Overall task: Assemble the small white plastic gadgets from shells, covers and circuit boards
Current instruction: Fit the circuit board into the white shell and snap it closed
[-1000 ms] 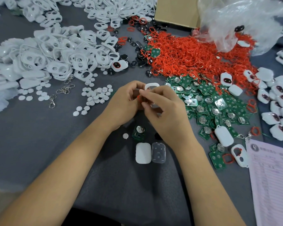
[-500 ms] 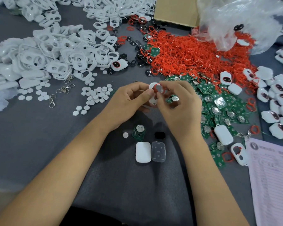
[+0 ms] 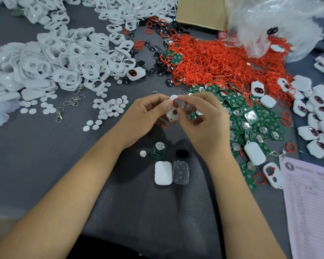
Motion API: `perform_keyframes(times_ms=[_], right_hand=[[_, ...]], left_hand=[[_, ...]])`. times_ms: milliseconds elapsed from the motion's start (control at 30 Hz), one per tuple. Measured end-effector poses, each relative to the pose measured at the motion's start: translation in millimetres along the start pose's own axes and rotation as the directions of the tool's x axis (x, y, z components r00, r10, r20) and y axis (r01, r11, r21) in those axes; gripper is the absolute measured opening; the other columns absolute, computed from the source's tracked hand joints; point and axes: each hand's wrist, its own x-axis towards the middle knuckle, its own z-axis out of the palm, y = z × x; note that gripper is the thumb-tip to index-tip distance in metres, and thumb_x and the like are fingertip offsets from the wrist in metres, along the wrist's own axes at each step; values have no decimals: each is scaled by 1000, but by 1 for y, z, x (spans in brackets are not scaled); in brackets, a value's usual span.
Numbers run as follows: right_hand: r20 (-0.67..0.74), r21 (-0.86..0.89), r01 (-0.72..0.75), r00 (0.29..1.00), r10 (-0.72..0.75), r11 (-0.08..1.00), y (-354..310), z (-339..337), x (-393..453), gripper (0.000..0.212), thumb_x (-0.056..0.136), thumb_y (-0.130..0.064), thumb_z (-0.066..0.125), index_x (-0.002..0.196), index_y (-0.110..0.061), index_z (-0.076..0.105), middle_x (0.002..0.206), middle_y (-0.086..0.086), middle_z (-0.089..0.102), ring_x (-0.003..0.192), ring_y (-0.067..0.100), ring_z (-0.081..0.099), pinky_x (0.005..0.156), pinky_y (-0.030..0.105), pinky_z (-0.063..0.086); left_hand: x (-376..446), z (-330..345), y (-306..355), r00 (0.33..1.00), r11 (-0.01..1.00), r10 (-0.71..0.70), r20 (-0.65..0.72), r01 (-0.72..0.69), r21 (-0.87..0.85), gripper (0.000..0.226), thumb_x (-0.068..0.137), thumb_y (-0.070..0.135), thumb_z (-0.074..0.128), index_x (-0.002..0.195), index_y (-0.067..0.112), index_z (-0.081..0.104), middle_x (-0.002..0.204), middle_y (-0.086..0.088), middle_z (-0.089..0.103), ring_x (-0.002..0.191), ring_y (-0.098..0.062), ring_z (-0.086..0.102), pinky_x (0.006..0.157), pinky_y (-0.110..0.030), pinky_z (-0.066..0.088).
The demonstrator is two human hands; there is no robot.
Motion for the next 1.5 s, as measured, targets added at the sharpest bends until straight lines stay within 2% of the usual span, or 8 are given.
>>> perform_keyframes(times_ms=[300, 500, 767, 867, 967, 1100, 1333, 1500], right_hand=[[54, 27, -31, 998, 30, 999, 1, -2, 0, 25, 91, -7, 77, 116, -11, 78, 105, 5, 66, 90, 17, 65, 73, 16, 41], [44, 66, -85, 996, 82, 994, 0, -5, 1, 22, 89, -14, 81, 111, -13, 78, 101, 2, 70, 87, 11, 68, 72, 23, 53], [62, 133, -114, 992, 107, 984, 8, -2, 1, 18, 89, -15, 81, 107, -16, 78, 97, 0, 68, 86, 14, 67, 68, 33, 59], [140, 319, -280, 959, 247, 905, 10, -3, 1, 20, 88, -11, 81, 103, -25, 77, 90, 4, 71, 79, 19, 70, 53, 34, 61], [212, 428, -390, 920, 329, 815, 11, -5, 2, 23, 86, -8, 82, 97, -29, 79, 84, 4, 74, 72, 17, 70, 52, 30, 60], [217, 426, -379, 924, 314, 821, 9, -5, 2, 25, 85, -9, 84, 97, -29, 77, 87, 8, 73, 75, 18, 70, 52, 30, 60], [162, 346, -308, 950, 266, 886, 7, -1, 1, 24, 86, -10, 84, 101, -27, 75, 101, 14, 68, 86, 25, 72, 51, 34, 61], [158, 373, -324, 945, 285, 869, 7, -2, 1, 23, 87, -13, 83, 100, -31, 76, 93, 10, 75, 66, 16, 69, 43, 29, 54]], left_hand=[[-1, 1, 0, 1000, 998, 20, -17, -19, 54, 24, 107, 34, 56, 102, 20, 74, 94, -9, 73, 84, -19, 69, 73, -31, 59], [-1, 1, 0, 1000, 999, 11, -17, -10, 35, 23, 107, 34, 55, 100, 25, 76, 99, -4, 74, 96, -19, 67, 96, -47, 55], [-3, 1, 3, 1000, 998, 5, -16, -4, 70, 29, 101, 42, 57, 106, 21, 77, 96, -2, 78, 89, -16, 72, 85, -36, 62], [-4, 1, 3, 1000, 995, 15, 0, -15, 95, 26, 105, 37, 55, 106, 23, 77, 93, 1, 78, 84, -12, 73, 75, -26, 60], [-4, 4, 2, 1000, 990, 18, -15, -15, 139, 25, 108, 34, 51, 106, 28, 76, 90, 0, 78, 79, -14, 73, 71, -27, 61], [-3, 2, 1, 1000, 983, 19, -13, -16, 183, 27, 110, 31, 49, 106, 31, 76, 89, 2, 77, 77, -20, 72, 71, -35, 63], [-3, 4, 2, 1000, 985, 13, -24, -8, 172, 29, 111, 29, 47, 103, 30, 75, 87, 6, 75, 77, -10, 69, 69, -30, 62], [-5, 5, 6, 1000, 984, 6, -17, -3, 179, 27, 111, 28, 48, 108, 20, 74, 88, 4, 74, 74, -7, 69, 67, -24, 58]])
